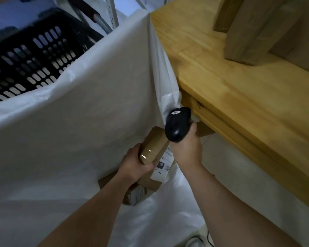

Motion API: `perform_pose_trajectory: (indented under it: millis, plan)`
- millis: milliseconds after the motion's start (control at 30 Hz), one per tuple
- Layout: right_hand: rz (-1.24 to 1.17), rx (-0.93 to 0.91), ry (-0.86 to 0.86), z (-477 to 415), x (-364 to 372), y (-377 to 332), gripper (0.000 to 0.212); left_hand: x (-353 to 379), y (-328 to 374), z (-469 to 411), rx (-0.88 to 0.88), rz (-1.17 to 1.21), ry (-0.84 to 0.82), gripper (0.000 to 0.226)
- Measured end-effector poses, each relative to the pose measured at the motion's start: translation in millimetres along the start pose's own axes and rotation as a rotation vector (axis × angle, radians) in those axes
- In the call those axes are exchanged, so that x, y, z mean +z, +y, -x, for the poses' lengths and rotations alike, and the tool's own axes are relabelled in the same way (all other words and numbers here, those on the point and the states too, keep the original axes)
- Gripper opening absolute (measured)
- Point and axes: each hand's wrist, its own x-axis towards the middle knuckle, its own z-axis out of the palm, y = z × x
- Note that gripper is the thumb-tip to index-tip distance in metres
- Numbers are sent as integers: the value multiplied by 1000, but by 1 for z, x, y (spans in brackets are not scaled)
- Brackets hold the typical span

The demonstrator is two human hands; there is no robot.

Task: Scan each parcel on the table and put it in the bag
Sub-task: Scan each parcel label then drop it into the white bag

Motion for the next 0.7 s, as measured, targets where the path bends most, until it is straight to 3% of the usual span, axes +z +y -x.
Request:
perform_pose_trajectory:
  millis: [100, 167, 367, 500, 700]
  plan:
    - [211, -67, 118, 9, -28, 13, 48, 1, -4, -5, -72, -398, 22, 97]
    - [237, -136, 171, 15, -52, 27, 35, 5, -10, -12, -128, -635, 39, 101]
    - [336, -494, 217, 21, -74, 44, 39, 43, -32, -42, -61, -834, 67, 98]
    - [317, -460, 248, 18, -64, 47, 37, 48, -32, -52, -11, -783, 67, 99]
    - [211, -234, 75, 26, -60, 33, 28, 4, -29, -39, 0, -904, 72, 81]
